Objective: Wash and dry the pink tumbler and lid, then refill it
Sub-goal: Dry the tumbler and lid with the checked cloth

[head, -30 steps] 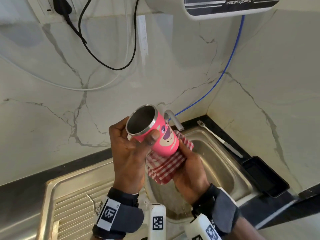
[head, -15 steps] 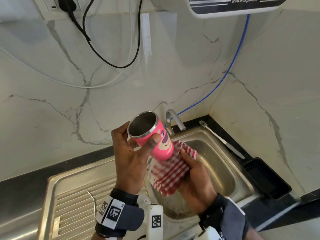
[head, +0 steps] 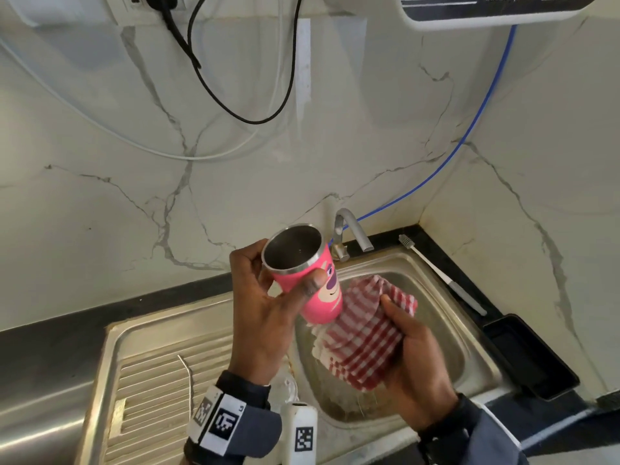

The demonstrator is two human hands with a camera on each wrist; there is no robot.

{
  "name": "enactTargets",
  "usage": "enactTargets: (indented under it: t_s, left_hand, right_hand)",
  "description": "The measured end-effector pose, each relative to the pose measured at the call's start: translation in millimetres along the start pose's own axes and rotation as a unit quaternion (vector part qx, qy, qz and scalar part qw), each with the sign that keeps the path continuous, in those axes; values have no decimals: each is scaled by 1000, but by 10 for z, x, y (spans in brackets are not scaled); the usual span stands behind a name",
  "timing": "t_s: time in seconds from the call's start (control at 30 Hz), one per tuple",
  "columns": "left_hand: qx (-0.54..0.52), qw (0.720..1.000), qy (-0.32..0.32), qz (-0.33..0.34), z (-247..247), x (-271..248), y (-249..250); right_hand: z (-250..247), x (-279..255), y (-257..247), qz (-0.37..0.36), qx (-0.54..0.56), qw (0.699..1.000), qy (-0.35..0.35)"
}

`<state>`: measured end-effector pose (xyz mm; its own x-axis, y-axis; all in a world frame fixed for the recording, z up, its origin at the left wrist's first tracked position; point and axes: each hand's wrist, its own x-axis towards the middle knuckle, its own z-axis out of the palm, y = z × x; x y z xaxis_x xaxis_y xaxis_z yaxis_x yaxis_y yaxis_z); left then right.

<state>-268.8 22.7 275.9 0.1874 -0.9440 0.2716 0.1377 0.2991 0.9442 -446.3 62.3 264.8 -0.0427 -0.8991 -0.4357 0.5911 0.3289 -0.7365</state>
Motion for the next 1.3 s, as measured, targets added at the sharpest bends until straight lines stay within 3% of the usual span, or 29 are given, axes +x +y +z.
enactTargets:
  t_s: [0.1,0.17,0.23,0.33,0.37,0.43,0.53,0.6,0.63,0.67,0.77,0.8,0.9,0.93,1.03,1.1,1.2,1.23,1.3]
  left_hand:
    - [72,997,-25,-7,-90,1,-18]
    - [112,991,-67,-25,-77,-48,-12]
    - [159,982,-104,-18,-18,-103,-16]
    - [228,966,-124,-6,112,-161,2]
    - [247,960,-129,-2,146,-175,13]
    - [269,953,-140,6,183,-190,26]
    - [260,957,-132,1,134,-182,71]
    - [231,966,-118,-8,54,-145,81]
    - [218,969,-116,-10,17,-122,94]
    - [210,970,-119,-9,-13,-102,103]
    - [184,973,-138,-10,-40,-95,107]
    - [182,972,-146,-11,-41,-103,95]
    - [206,963,-172,-3,-58,-118,44]
    - [221,957,-185,0,-71,-116,34]
    - [297,925,-237,19,-84,-134,16]
    - [317,913,-257,20,-69,-173,-19]
    - [343,896,-282,25,-20,-227,-95]
    - [344,895,-283,25,-15,-241,-126]
    - [325,907,-267,21,-42,-233,-173]
  right_hand:
    - [27,-151,-224,-104,-66,992,-11]
    - [110,-231,-391,-218,-164,962,-10]
    - [211,-227,-503,-323,-283,903,13]
    - [311,-100,-469,-447,-480,753,57]
    - [340,-82,-404,-464,-526,710,65]
    - [353,-78,-291,-461,-565,681,69]
    - [231,-86,-282,-451,-562,694,3]
    - [100,-109,-331,-417,-554,714,-95]
    - [33,-117,-344,-400,-569,704,-143]
    - [-20,-118,-344,-389,-603,673,-179]
    - [-116,-30,-313,-420,-710,529,-200]
    - [-113,14,-312,-436,-710,515,-200]
    - [-132,135,-336,-463,-668,537,-228]
    - [-145,157,-357,-460,-671,529,-240]
    - [-159,144,-408,-406,-749,447,-273]
    - [-133,138,-414,-356,-784,423,-282]
    - [-79,202,-441,-251,-797,452,-311]
    - [-61,226,-459,-217,-788,478,-322]
    - [-42,239,-536,-200,-733,565,-322]
